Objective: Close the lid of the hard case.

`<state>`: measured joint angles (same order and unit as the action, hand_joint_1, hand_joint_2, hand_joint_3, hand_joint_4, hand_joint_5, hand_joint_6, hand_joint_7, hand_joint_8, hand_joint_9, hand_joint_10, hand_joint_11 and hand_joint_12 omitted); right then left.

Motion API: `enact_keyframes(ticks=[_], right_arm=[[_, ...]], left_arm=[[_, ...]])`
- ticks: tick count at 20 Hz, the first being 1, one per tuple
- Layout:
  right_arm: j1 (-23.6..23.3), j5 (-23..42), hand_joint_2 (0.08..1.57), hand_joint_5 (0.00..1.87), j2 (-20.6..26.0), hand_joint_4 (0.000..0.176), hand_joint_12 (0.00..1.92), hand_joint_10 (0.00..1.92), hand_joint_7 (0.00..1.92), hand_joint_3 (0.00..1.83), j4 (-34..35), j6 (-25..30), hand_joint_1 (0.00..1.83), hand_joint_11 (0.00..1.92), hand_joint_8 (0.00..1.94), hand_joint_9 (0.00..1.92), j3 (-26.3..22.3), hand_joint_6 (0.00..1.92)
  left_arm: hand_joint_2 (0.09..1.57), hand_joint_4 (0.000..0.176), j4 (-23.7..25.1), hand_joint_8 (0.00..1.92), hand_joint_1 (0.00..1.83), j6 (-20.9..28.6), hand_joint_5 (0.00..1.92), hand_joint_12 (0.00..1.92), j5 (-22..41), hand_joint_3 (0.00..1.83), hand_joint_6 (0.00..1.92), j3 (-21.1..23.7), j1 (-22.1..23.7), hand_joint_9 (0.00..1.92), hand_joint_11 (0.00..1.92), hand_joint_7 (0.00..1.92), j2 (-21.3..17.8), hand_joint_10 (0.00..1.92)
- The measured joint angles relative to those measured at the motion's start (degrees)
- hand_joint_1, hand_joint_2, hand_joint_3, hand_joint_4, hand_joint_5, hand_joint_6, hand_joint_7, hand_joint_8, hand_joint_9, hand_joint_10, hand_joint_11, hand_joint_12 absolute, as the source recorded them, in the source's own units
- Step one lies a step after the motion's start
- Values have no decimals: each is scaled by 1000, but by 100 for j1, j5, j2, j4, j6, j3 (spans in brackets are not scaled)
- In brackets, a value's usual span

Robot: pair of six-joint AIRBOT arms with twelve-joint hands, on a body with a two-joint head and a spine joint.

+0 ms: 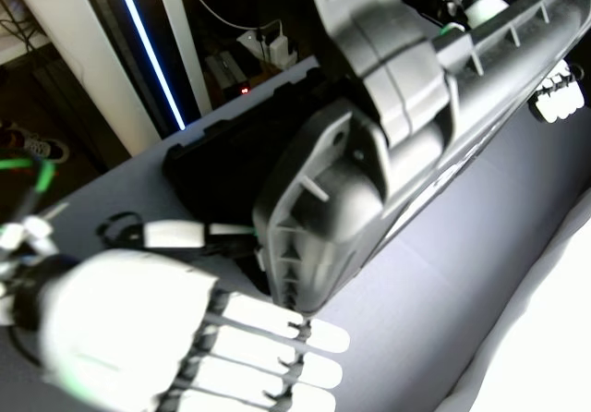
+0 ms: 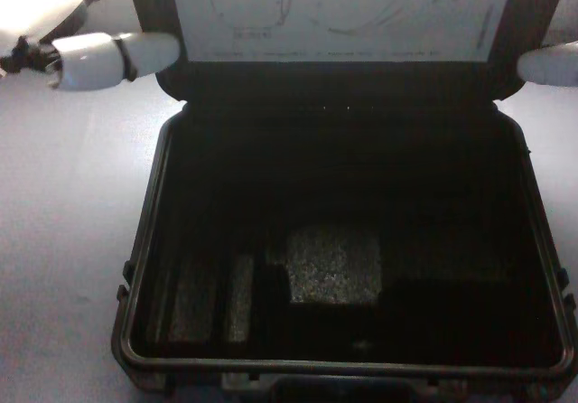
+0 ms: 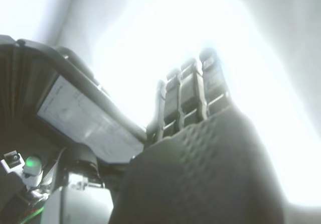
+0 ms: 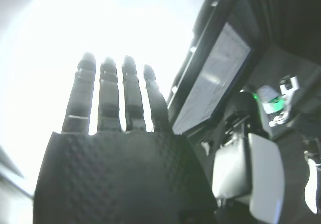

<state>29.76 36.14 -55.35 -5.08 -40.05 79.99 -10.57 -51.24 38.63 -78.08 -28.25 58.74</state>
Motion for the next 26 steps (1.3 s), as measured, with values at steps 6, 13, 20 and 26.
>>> enact_keyframes(ticks=[6,13,20,26], right_arm=[[-22,48,1085,125,116,0,52,0,154,0,-31,-13,173,59,5,75,-149,6],[201,785,1072,153,470,12,69,9,173,0,81,20,168,91,6,105,-721,9],[1088,1587,1089,144,487,0,73,19,162,3,326,393,130,110,7,119,-940,3],[1521,1847,1075,184,481,0,85,18,185,0,387,542,136,140,9,151,-1051,10]], left_arm=[[1083,0,107,3,0,-15,128,115,87,0,0,293,-162,67,13,130,-151,6],[1121,0,164,0,0,9,118,321,752,0,1,852,-667,112,20,127,-623,4],[1149,0,374,7,0,308,126,347,1158,6,4,1145,-1132,162,22,150,-894,15],[1101,0,540,4,91,295,107,341,1652,0,2,1547,-1545,145,0,152,-1259,1]])
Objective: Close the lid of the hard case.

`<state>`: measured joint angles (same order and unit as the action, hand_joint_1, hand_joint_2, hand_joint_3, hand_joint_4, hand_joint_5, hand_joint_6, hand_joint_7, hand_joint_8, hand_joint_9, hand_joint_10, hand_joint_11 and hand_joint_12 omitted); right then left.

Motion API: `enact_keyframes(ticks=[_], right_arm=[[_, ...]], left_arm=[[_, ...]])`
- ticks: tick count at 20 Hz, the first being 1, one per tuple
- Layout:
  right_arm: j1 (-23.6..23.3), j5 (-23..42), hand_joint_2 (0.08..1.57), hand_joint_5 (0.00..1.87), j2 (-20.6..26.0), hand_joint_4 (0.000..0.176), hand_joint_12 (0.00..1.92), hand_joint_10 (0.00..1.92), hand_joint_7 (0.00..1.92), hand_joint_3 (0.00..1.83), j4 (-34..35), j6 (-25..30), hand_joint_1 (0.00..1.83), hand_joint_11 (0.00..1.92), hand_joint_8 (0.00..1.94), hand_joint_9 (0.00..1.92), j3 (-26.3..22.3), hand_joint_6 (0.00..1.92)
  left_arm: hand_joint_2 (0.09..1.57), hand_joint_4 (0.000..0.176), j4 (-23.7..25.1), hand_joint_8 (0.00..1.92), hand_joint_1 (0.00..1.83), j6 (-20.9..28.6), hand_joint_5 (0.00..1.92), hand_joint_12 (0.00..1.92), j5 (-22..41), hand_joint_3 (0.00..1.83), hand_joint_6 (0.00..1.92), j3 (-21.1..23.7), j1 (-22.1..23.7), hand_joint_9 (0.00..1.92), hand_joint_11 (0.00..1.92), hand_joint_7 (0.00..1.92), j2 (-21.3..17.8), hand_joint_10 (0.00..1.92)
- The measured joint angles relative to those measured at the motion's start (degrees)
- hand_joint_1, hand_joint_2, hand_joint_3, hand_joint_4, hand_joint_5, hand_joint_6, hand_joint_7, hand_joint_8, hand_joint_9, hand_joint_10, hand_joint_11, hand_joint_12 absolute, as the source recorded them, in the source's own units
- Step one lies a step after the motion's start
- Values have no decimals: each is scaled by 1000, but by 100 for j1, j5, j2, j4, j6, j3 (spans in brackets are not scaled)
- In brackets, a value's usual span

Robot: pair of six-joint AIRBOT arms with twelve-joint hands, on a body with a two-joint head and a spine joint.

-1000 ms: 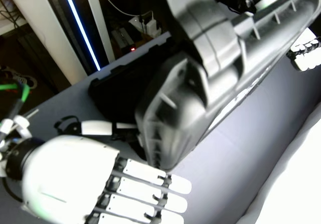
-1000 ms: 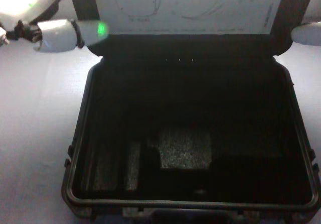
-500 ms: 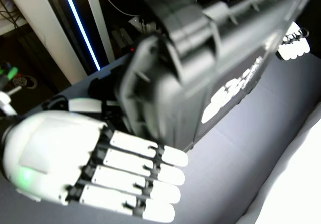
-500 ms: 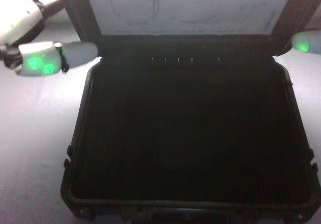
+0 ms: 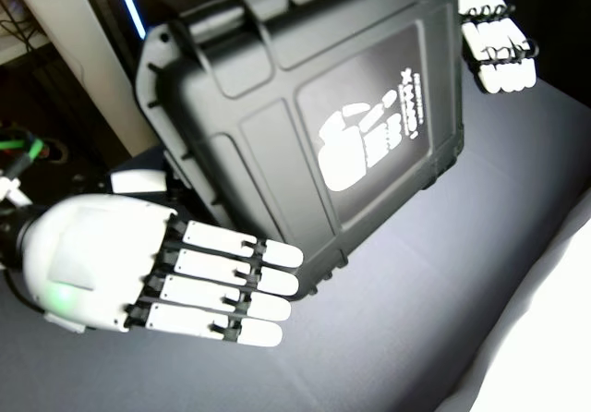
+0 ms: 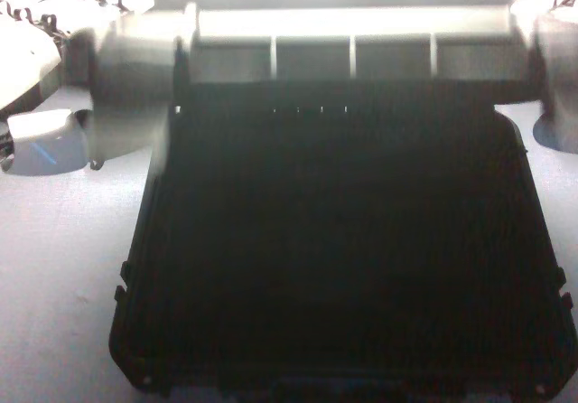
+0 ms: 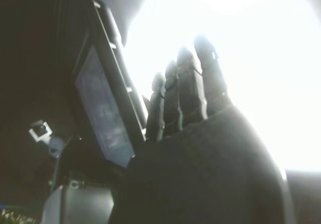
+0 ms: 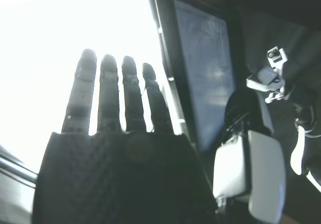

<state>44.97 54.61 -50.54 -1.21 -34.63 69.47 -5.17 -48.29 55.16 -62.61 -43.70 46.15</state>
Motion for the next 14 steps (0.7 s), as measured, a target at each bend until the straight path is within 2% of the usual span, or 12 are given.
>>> enact_keyframes(ticks=[2,4,6,9,14], right_arm=[[184,59,1074,188,-31,0,74,5,172,0,13,125,197,114,2,133,-81,8],[417,229,1054,189,-31,4,65,0,173,0,46,208,250,88,2,111,-142,5],[614,304,1062,178,-37,0,64,4,176,0,127,282,260,84,2,119,-177,0],[769,372,1116,152,-9,0,65,2,144,18,190,291,234,88,0,118,-275,0],[1071,535,1129,156,157,0,56,0,155,9,175,271,265,73,3,108,-463,2]], left_arm=[[1091,4,-26,0,115,28,97,251,175,0,0,160,-219,108,0,135,-94,1],[1056,36,-96,4,161,31,118,183,501,0,7,306,-533,98,0,145,-140,2],[1045,0,-192,3,172,35,113,270,616,6,1,389,-782,144,42,156,-164,11],[1137,0,-286,0,190,87,94,422,780,3,0,496,-1071,142,0,131,-256,0],[1153,0,-608,0,156,107,43,326,1123,1,0,765,-1770,94,0,91,-560,2]])
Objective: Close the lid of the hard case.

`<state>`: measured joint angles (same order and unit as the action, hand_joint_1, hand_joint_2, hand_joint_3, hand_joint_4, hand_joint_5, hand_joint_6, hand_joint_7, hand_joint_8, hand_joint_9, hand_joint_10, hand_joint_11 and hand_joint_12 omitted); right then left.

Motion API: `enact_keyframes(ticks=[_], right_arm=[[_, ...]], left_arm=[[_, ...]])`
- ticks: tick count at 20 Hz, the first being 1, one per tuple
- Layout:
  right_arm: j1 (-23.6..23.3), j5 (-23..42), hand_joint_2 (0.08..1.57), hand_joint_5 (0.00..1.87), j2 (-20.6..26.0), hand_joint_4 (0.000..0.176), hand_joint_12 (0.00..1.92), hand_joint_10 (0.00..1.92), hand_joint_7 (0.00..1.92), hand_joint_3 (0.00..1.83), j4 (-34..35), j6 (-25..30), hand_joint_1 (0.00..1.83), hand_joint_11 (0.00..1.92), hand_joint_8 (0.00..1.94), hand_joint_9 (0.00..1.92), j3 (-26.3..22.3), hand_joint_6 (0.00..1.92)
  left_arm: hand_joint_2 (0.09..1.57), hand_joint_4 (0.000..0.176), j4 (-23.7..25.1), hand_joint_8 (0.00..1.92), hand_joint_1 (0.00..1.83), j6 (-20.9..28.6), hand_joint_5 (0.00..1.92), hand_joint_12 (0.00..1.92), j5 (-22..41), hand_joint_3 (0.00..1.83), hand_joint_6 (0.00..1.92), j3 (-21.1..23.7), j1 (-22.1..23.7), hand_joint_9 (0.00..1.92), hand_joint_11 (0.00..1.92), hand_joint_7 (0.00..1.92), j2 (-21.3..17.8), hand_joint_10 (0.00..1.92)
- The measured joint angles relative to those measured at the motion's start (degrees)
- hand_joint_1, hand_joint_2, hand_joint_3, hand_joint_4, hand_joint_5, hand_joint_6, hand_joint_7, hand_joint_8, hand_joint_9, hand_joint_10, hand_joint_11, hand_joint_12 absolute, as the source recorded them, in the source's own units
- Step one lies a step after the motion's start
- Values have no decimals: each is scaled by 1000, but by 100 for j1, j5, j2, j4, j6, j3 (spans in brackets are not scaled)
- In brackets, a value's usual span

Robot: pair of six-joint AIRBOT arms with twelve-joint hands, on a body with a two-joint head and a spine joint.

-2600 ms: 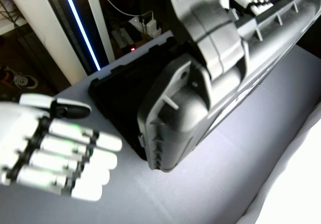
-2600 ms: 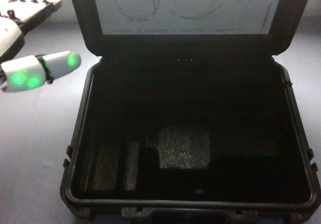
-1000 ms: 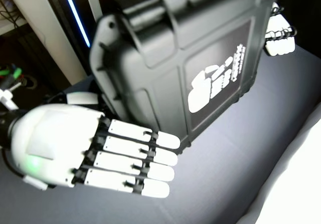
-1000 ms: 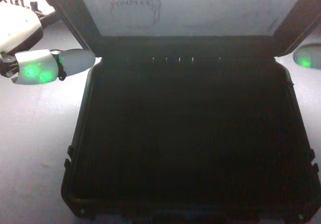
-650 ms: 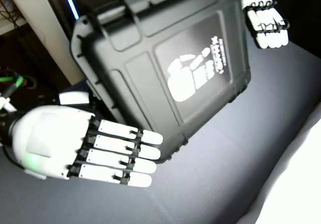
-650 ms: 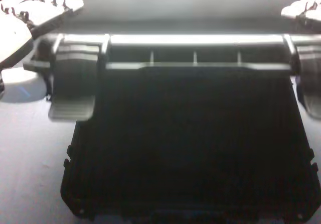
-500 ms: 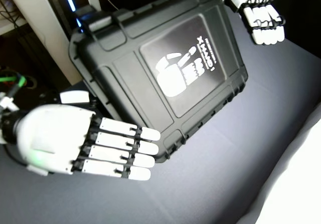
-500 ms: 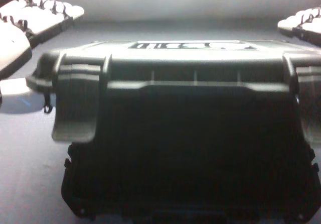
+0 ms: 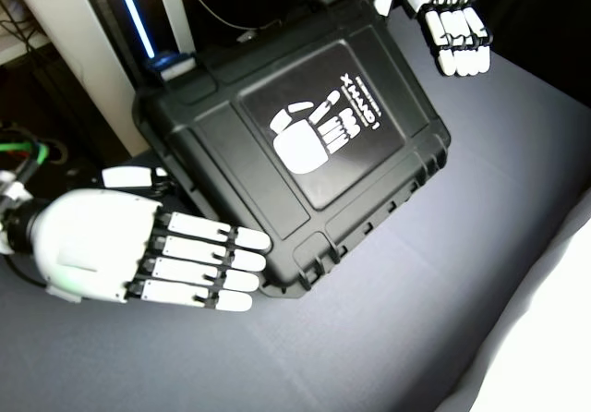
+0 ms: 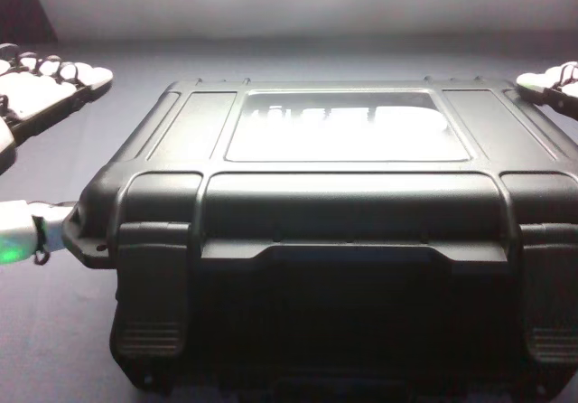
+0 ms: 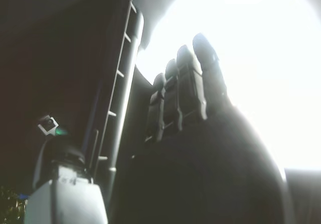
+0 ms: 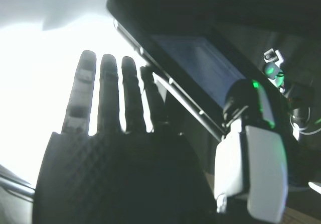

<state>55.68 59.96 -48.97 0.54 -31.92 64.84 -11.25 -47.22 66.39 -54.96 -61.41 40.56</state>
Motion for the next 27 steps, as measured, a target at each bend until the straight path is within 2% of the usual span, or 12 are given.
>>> enact_keyframes(ticks=[7,8,11,13,14,16,17,19,22,23,25,27], right_arm=[[540,219,1075,134,455,3,34,4,95,0,131,-234,280,26,3,48,-380,6],[723,415,1072,145,525,13,32,3,96,0,356,-225,298,19,3,46,-439,9],[1384,1432,1148,130,649,0,37,2,110,18,1104,-236,264,32,2,57,-498,1],[1685,1956,1163,126,654,0,28,0,85,14,1475,-247,278,12,0,41,-498,0],[1620,2083,1144,119,616,0,27,0,84,4,1552,-275,260,12,0,39,-498,0],[1419,2461,1108,117,494,15,27,0,98,0,1462,-323,231,13,5,27,-498,0],[1414,2616,1118,117,455,0,31,3,107,0,1381,-328,236,26,8,35,-498,0],[1408,2802,1147,115,400,5,40,8,112,5,1401,-330,266,48,6,55,-520,0],[1250,3130,1174,175,361,0,97,14,177,3,1561,-350,385,154,7,164,-520,6],[1185,3307,1180,189,343,0,114,17,190,3,1574,-348,394,184,7,194,-520,8],[881,3368,1224,191,225,0,170,11,229,11,1351,-354,439,251,6,258,-531,1],[579,3370,1176,84,74,48,524,1,236,0,817,-385,362,74,2,229,-546,2]], left_arm=[[1126,0,-568,5,137,37,70,369,977,0,1,306,-1075,144,0,132,-382,7],[1120,0,-691,3,129,39,65,334,1123,0,0,363,-1191,149,0,135,-402,6],[1100,0,-866,5,179,37,72,350,1486,0,5,382,-1281,152,0,147,-369,4],[1100,0,-1023,1,140,44,78,201,1648,0,2,249,-1172,104,0,113,-179,2],[1084,13,-1029,0,164,50,96,296,1633,0,0,184,-1001,115,0,124,-42,0],[1099,0,-802,0,132,70,99,376,1676,7,0,96,-656,129,0,133,201,1],[1111,0,-693,0,100,94,98,383,1692,10,0,92,-573,126,0,124,275,0],[1188,8,-658,1,60,186,12,38,1718,22,0,52,-487,9,0,12,369,1],[1211,0,-702,3,141,245,14,10,2072,13,4,44,-354,5,21,10,409,2],[1218,11,-629,0,113,254,2,1,2243,13,0,44,-295,0,3,1,435,0],[1252,0,-509,6,180,267,30,0,2461,12,10,44,-210,0,0,20,535,0],[1276,0,-337,8,190,402,41,25,2538,3,2,-4,-22,50,21,99,658,10]])
